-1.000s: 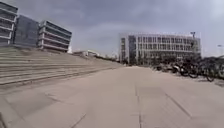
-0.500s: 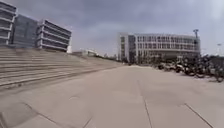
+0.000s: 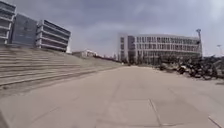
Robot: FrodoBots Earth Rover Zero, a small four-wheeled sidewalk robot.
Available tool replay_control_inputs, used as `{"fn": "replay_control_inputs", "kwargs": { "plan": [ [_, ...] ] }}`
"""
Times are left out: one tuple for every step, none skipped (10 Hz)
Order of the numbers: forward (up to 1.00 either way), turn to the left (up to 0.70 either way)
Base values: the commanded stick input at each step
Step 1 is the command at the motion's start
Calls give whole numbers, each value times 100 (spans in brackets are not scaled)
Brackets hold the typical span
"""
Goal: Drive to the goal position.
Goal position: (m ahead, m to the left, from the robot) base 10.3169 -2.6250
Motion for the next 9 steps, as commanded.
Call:
{"fn": "replay_control_inputs", "kwargs": {
  "plan": [
    [100, 40],
    [100, 26],
    [100, 0],
    [100, 0],
    [100, 0],
    [100, 0],
    [100, 0],
    [100, 0],
    [100, 0]
  ]
}}
